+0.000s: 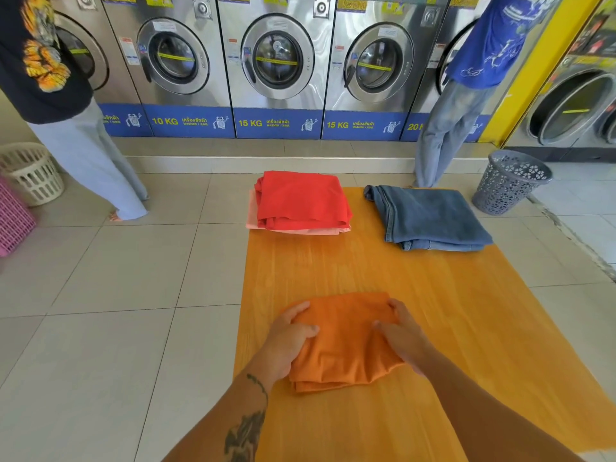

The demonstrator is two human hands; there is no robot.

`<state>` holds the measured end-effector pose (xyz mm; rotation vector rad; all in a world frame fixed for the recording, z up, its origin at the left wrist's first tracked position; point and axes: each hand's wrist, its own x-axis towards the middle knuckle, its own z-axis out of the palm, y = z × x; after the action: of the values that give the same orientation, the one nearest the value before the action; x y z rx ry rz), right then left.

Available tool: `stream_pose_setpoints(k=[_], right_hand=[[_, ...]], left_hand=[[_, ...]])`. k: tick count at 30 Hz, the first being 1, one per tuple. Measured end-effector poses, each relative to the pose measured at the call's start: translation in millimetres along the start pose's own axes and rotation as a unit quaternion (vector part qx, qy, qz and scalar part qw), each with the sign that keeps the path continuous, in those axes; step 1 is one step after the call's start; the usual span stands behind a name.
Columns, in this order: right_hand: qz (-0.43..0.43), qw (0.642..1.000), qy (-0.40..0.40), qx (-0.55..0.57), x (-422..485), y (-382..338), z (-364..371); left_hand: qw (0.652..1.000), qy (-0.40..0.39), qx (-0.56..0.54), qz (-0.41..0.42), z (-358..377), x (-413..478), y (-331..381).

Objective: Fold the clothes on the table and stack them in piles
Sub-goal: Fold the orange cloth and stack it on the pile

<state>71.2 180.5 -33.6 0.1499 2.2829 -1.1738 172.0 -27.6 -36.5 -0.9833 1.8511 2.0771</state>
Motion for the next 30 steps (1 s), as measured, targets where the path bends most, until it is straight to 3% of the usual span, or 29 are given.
stream_pose_setpoints(k=[7, 11, 20, 30], right_hand=[[-0.015, 0.998, -0.003, -0.055, 12, -6, -1], [-0.015, 0.997, -0.063, -0.042, 14, -18, -1], [-0.14, 0.987, -0.066, 0.045, 39, -65, -22], [-0.243, 0.967, -0.068, 0.017, 131, -180, -35]], left_hand=[[0.997, 0.008, 0.066, 0.046, -2, 0, 1], [0.987, -0.013, 0.151, 0.054, -8, 2, 10], [0.96, 0.13, 0.184, 0.164, -44, 21, 52], [0.928, 0.185, 0.216, 0.24, -68, 91, 179]])
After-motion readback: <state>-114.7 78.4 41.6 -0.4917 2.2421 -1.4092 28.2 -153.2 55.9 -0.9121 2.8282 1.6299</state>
